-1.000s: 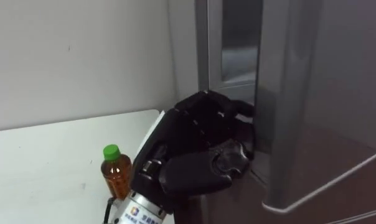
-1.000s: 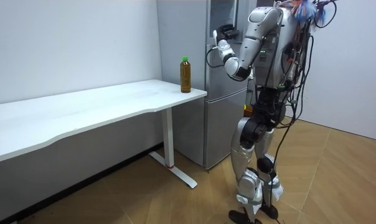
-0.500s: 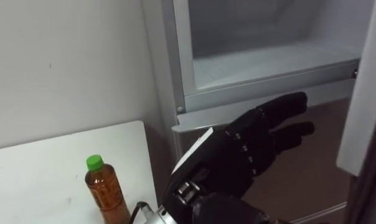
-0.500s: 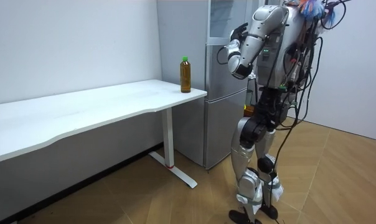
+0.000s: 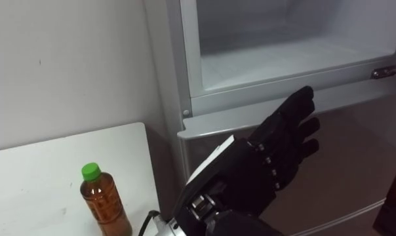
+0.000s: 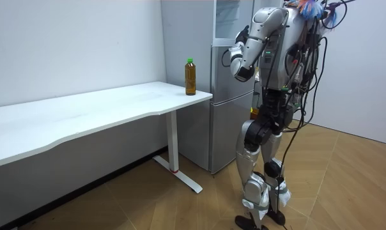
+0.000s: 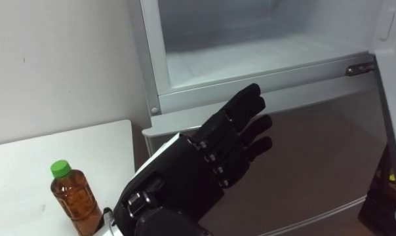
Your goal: Put the bottle in the upper fridge
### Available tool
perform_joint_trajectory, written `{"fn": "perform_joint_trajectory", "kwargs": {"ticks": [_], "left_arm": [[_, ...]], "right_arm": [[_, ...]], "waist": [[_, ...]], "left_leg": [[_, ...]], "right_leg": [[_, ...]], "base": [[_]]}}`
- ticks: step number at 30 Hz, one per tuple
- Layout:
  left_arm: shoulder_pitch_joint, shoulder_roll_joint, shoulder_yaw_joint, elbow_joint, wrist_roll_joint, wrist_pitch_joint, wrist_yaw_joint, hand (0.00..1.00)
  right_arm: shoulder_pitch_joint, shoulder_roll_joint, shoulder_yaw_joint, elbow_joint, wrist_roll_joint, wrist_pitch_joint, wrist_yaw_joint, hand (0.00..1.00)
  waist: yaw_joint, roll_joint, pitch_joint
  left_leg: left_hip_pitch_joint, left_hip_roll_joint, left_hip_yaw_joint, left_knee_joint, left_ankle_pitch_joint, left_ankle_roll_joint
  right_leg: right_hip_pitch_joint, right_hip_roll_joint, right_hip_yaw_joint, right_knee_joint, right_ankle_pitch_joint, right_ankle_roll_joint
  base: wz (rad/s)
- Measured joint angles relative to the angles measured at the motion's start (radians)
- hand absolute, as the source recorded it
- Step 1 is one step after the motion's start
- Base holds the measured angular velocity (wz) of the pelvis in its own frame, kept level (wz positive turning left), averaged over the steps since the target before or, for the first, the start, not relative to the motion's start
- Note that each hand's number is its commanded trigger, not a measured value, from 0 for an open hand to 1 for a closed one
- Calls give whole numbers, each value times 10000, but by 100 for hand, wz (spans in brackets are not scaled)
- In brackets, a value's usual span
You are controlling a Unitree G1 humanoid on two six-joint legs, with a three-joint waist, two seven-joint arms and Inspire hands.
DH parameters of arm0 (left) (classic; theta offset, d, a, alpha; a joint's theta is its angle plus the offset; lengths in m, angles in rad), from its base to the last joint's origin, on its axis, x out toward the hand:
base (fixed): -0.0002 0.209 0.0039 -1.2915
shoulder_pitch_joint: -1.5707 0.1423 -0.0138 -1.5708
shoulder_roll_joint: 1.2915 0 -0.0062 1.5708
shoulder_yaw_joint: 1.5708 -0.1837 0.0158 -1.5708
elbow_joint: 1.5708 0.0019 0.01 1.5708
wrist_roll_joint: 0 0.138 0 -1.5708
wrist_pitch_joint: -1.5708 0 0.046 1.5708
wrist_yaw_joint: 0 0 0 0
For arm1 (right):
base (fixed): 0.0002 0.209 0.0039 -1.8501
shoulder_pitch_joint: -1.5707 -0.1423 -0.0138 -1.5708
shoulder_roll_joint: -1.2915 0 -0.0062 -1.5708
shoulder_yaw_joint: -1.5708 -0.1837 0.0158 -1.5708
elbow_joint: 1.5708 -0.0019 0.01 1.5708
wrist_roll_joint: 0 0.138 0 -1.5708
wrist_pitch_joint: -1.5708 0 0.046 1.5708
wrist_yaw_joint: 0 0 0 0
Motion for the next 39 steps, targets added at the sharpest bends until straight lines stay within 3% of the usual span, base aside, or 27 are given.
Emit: {"fn": "perform_joint_trajectory", "kwargs": {"ticks": [8, 19, 24, 35, 39], "left_arm": [[0, 8, -498, 4, 188, 30, -182, 0], [-4, -158, -503, 4, 188, 29, -216, 0], [-277, -131, -853, 16, 189, 29, -188, 0], [-788, -144, -917, 148, 183, 50, -214, 0], [-789, -146, -918, 165, 178, 226, -220, 0]], "right_arm": [[15, -12, -17, 74, 7, -25, -42, 0], [143, -11, -30, -349, 48, -65, -40, 0], [93, -12, -42, -351, 337, -67, -98, 0], [82, -70, -31, -354, 422, -45, -37, 0], [58, -82, -49, -349, 388, -11, 23, 0]], "waist": [[-60, 68, 24], [-375, 77, 27], [-550, 190, 88], [-799, 379, 48], [-829, 388, 52]], "left_leg": [[12, 7, 2, -22, 2, -3], [71, 46, 264, -89, 1, -4], [120, 72, 335, -151, -24, -26], [270, 127, 613, -207, -31, -88], [342, 137, 837, -207, -31, -89]], "right_leg": [[-34, 7, 5, -31, -7, -4], [-189, 40, 297, 79, -2, -4], [-197, 75, 361, 80, -2, -4], [-167, 145, 697, -7, 25, -50], [-176, 151, 905, -10, 25, -49]], "base": [[0], [-9], [-4], [-10], [-15]]}}
